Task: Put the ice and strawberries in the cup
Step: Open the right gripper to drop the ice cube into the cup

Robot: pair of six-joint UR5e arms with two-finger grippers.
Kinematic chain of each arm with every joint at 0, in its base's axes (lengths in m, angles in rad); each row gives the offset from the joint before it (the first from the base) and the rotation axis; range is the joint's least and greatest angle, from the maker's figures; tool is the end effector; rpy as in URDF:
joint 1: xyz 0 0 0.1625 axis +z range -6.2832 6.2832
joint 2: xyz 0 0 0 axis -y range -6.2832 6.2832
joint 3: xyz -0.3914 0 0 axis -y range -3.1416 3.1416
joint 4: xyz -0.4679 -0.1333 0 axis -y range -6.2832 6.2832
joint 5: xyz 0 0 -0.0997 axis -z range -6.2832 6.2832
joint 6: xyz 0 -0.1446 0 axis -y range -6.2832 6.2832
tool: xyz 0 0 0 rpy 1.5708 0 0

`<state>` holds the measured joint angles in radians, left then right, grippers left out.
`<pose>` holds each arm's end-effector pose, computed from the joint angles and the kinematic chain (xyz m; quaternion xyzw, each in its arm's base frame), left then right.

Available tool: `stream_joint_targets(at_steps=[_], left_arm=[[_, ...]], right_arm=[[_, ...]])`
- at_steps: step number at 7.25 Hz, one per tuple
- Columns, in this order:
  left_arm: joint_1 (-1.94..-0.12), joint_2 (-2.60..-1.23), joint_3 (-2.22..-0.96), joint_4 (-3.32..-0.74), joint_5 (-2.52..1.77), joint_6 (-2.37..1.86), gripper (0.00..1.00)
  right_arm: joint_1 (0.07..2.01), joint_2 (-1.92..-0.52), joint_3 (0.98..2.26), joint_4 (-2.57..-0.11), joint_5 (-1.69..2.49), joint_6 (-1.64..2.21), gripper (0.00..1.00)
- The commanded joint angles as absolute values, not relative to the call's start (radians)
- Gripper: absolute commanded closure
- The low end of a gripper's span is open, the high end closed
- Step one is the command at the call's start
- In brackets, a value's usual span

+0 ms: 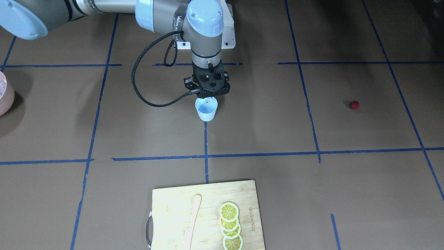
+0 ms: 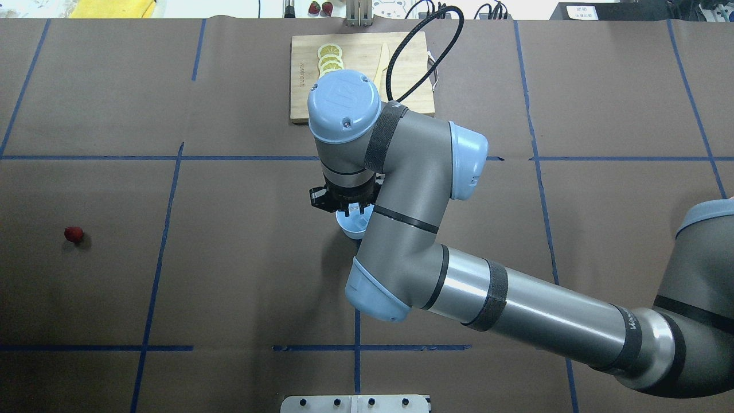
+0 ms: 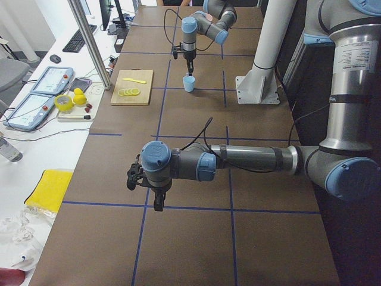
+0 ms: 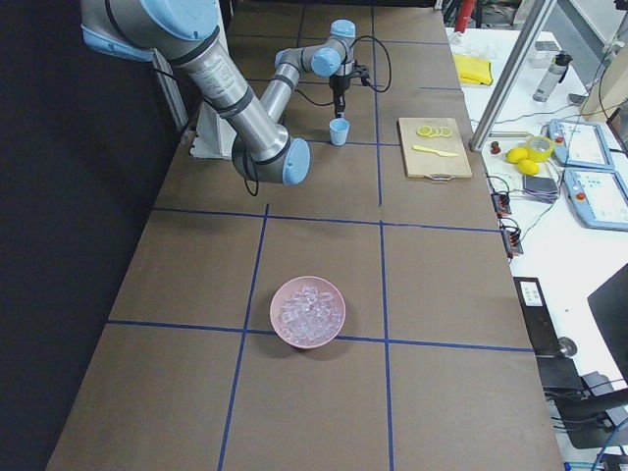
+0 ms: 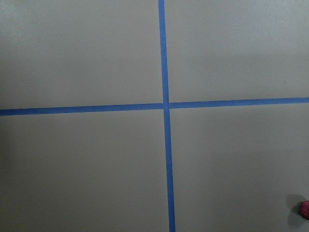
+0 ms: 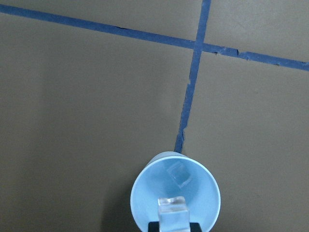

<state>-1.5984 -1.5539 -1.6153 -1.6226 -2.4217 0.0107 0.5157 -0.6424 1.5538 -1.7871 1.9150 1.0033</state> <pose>-0.0402 -0.5672 0.6281 0.0440 0.4116 0.0087 0.9102 -0.6228 -0.4502 0.0679 0.0350 -0.3705 -0.0823 0.9245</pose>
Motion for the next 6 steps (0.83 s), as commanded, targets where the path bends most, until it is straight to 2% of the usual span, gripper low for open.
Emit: stream_joint_targets(at_steps=[1,2,5,6], left_arm=[[-1.597,-1.555,-1.614,-1.621,-2.421,0.011,0.00],[-1.597,-1.555,-1.614,-1.621,-2.422,0.011,0.00],[-1.597,-1.555,-1.614,-1.621,-2.421,0.011,0.00],[-1.597,-1.557,-1.614,-1.621,-2.421,0.011,0.00]], right_arm=[[0.511,-0.643,1.543,-1.782,1.913,1.003,1.00],[0.508,-0.650,1.543,-1.784,1.910,1.003,0.98],[0.505,-0.652,1.543,-1.782,1.910,1.003,0.62],[0.505,-0.653,1.543,-1.782,1.910,1.003,0.48]])
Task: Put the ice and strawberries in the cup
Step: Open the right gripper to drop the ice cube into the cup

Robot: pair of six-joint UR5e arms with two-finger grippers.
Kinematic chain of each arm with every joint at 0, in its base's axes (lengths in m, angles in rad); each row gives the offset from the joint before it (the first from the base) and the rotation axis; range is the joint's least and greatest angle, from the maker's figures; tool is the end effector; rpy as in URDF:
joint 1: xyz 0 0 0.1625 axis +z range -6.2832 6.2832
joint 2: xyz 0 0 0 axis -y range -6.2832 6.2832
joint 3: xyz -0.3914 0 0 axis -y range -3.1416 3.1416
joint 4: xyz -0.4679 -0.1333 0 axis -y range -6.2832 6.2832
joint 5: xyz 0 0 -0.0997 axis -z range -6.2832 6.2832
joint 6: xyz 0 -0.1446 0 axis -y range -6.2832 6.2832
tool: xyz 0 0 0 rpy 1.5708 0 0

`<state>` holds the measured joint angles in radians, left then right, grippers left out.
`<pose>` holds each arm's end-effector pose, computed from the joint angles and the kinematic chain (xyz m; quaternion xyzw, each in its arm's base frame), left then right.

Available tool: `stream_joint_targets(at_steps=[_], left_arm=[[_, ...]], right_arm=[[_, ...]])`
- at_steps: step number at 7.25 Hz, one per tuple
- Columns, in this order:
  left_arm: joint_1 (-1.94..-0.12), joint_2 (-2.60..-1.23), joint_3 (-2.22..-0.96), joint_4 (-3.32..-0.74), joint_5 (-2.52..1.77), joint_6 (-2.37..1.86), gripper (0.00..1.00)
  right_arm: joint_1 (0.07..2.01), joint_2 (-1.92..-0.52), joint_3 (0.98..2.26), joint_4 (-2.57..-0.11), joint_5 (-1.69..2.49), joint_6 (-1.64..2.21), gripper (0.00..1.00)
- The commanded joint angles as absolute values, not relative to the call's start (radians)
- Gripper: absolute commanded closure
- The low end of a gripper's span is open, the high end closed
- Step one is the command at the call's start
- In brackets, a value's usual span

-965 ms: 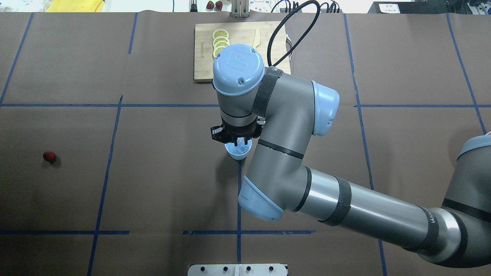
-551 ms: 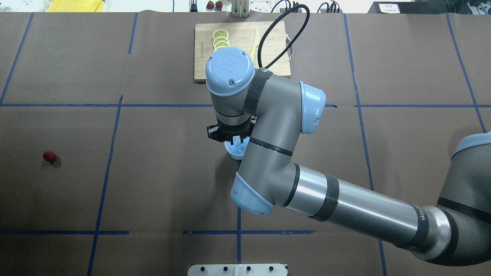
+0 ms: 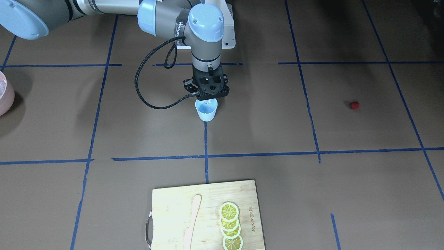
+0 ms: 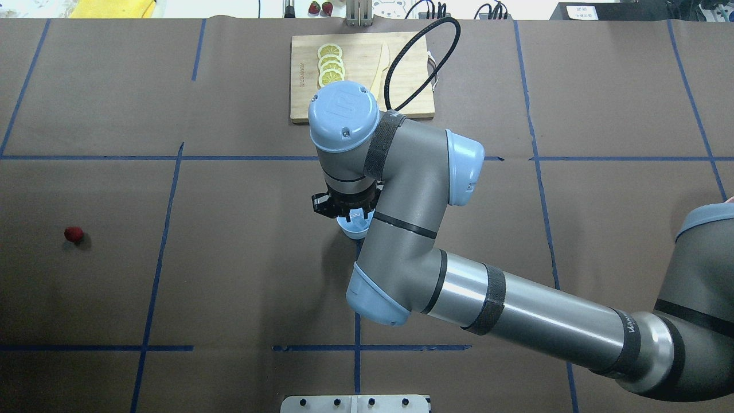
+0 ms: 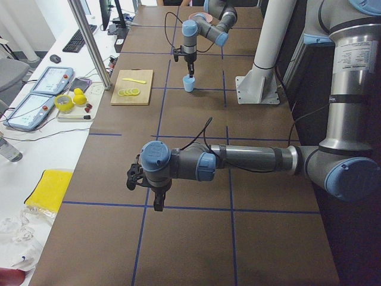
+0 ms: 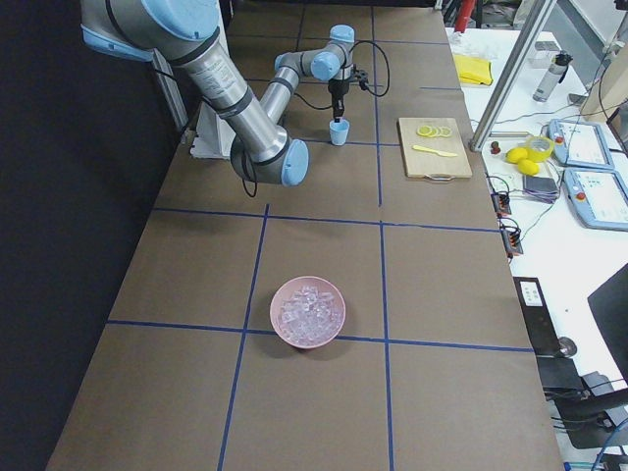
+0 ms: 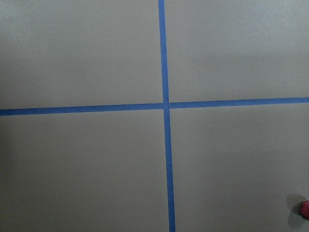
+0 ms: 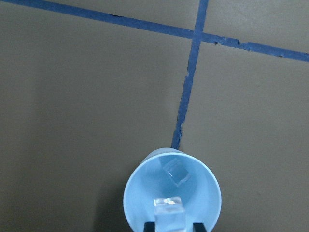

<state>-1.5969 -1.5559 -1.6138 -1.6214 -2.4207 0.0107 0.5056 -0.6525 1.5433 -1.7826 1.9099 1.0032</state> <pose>-0.0395 -0.5679 0.6280 0.0434 0.4112 0.0092 0.9105 -0.6310 -0.4467 0.0798 0.0311 -0.3634 -0.0850 0.9272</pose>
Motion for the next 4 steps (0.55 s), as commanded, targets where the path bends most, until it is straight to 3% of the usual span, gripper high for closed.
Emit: stream_joint_targets(at_steps=[1,4], left_arm=[[-1.597,-1.559,-1.614,-1.621,-2.421,0.011,0.00],[-1.597,-1.560,-1.612,-1.621,-2.421,0.011,0.00]], right_arm=[[0.503,-0.653,1.545,-1.782,1.908,1.005,0.38],[0.503,-0.652,1.545,-1.782,1.908,1.005,0.33]])
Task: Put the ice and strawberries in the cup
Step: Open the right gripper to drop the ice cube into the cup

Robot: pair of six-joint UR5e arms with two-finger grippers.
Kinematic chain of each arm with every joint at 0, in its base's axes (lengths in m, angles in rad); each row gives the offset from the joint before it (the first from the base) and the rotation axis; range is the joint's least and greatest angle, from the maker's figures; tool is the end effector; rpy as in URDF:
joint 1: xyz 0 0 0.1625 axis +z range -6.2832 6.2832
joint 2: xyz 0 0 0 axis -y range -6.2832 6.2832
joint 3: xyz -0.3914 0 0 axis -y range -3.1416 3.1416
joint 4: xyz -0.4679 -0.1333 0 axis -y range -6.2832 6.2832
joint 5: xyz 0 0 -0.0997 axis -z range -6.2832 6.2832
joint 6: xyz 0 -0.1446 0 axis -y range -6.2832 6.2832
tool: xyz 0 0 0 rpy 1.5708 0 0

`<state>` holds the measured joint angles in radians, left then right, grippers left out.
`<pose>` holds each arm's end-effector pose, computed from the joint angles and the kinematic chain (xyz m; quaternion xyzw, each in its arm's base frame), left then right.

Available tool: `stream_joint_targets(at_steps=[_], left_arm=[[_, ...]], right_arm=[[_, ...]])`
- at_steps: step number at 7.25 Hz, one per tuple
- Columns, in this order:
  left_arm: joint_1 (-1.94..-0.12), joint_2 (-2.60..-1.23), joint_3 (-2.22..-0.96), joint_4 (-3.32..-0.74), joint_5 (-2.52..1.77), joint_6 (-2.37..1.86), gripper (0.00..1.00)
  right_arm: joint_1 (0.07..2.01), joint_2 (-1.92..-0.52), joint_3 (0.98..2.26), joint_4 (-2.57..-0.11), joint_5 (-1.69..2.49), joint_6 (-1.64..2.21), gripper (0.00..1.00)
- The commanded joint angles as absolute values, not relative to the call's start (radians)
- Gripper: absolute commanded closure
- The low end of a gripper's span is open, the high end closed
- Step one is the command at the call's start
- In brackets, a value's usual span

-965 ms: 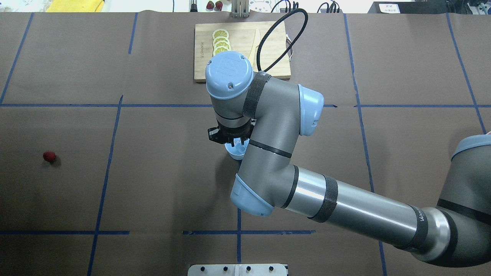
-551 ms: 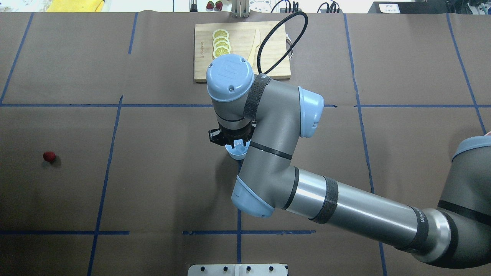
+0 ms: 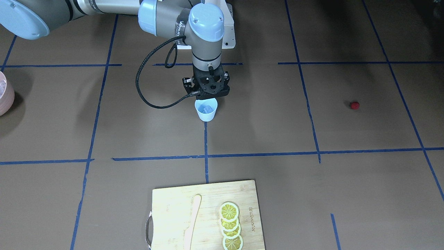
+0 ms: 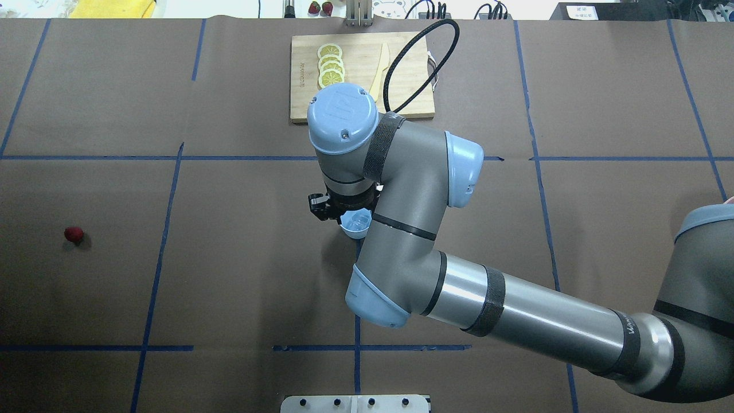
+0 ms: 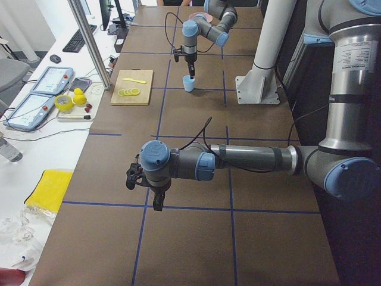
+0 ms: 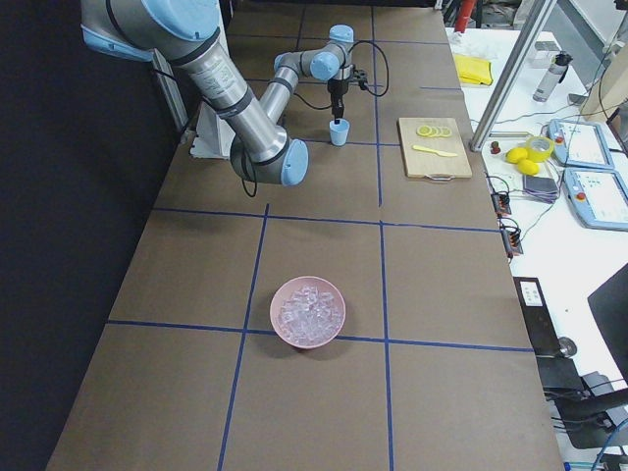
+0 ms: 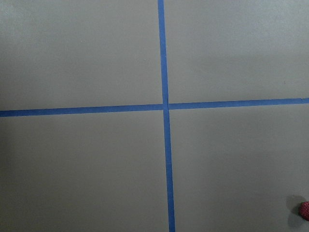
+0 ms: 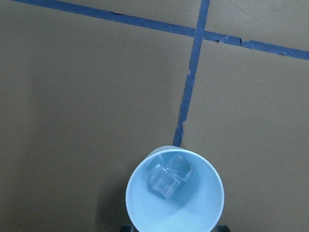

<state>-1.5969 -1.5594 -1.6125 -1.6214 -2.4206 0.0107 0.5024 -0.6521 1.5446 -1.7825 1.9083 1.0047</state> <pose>-0.0396 -0.5695 0.6268 0.0444 0.4111 0.0097 0.9104 -0.6320 -0.4447 0.0790 0.0313 -0.3639 -0.0856 0.9270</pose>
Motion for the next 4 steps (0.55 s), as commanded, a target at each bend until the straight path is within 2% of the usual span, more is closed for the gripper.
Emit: stream_joint_targets(at_steps=[1,2,3,4], left_arm=[[-1.597,-1.559,-1.614,-1.621,-2.421,0.011,0.00],[-1.597,-1.560,-1.612,-1.621,-2.421,0.011,0.00],[-1.597,-1.559,-1.614,-1.621,-2.421,0.011,0.00],[-1.597,-1.560,-1.614,-1.621,-2.421,0.011,0.00]], right_arm=[[0.503,-0.653,1.548,-1.782,1.908,1.005,0.32],[0.527,-0.655,1.572,-1.793,1.913,1.005,0.25],[0.566,-0.713,1.676,-1.839,1.922,1.002,0.07],[0.610,-0.785,1.798,-1.912,1.927,0.985,0.01]])
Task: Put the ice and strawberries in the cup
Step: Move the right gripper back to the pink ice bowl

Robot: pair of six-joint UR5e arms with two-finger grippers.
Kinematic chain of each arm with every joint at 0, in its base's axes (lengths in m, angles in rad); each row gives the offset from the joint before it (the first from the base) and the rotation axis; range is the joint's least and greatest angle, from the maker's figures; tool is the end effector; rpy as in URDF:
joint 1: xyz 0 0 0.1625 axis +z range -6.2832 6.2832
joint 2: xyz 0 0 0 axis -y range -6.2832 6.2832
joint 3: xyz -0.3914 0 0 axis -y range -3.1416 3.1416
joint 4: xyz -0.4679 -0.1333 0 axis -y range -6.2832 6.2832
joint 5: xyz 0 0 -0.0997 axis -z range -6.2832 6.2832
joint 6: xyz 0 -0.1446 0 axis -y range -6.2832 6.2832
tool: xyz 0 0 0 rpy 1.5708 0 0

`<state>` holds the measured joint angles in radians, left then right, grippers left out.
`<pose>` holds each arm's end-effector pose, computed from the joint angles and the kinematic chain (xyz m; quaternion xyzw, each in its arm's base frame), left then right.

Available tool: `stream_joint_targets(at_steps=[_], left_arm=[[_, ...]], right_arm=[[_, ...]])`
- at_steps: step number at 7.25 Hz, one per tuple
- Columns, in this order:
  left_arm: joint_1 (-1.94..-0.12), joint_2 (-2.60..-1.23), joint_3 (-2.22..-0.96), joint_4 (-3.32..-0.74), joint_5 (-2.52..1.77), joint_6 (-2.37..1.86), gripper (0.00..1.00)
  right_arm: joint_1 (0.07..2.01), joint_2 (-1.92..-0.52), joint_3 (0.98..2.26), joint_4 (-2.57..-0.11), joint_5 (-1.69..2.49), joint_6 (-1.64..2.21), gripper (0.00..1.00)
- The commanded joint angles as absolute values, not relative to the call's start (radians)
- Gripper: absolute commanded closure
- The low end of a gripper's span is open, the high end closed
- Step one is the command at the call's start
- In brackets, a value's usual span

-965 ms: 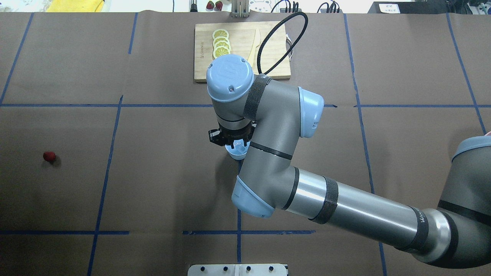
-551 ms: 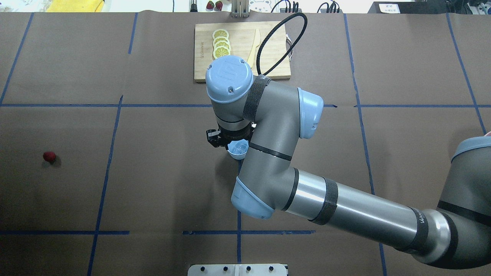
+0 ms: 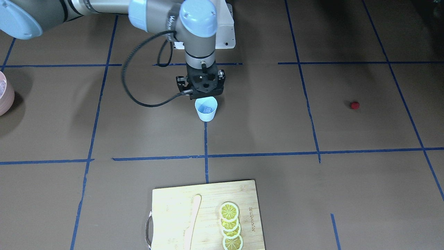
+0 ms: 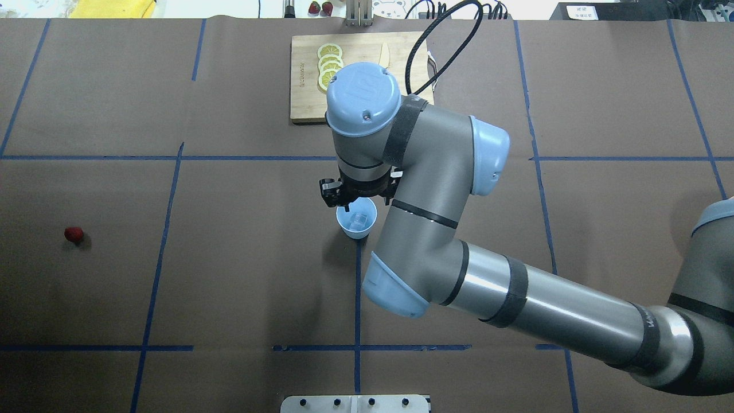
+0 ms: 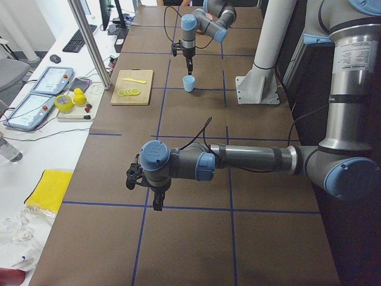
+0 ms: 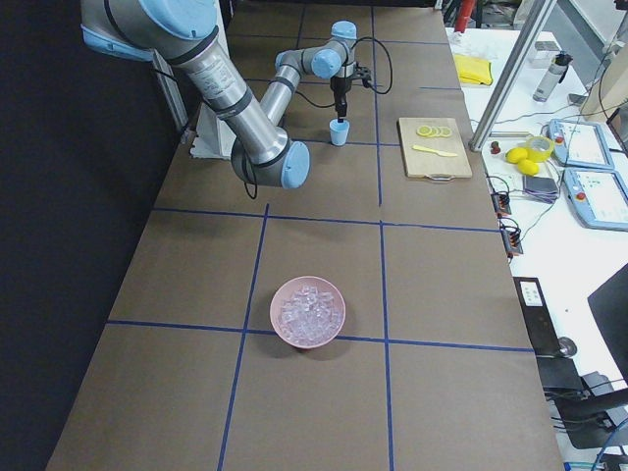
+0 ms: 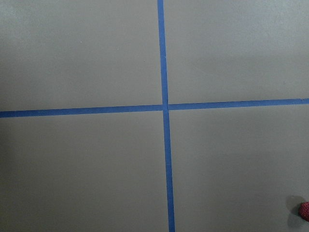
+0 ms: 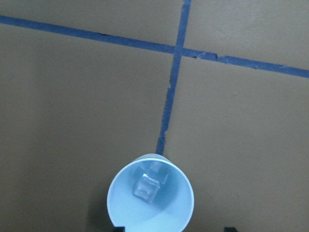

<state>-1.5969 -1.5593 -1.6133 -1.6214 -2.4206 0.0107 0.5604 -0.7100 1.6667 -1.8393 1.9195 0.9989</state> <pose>-0.0396 -0.5695 0.6264 0.0447 0.4111 0.0098 0.9104 -0.5735 -0.4589 0.0769 0.0404 -0.3680 -0.0638 0.9268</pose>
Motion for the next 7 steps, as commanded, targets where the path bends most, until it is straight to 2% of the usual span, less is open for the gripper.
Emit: stream_joint_targets(at_steps=[1,3,4,7], left_arm=[[-1.597,-1.560,-1.615,-1.621,-2.422,0.011,0.00],[-1.597,-1.562,-1.617,-1.623,-2.422,0.009,0.00],[-1.597,-1.562,-1.623,-1.624,-2.422,0.006,0.00],[-1.597,-1.562,-1.631,-1.624,-2.422,-0.002,0.00]], right_arm=[[0.668,-0.857,1.909,-1.961,1.931,0.923,0.01],[0.800,-0.990,2.076,-2.043,1.968,0.710,0.01],[0.878,-1.120,2.138,-2.028,2.027,0.599,0.01],[1.027,-1.305,2.149,-1.963,2.077,0.358,0.01]])
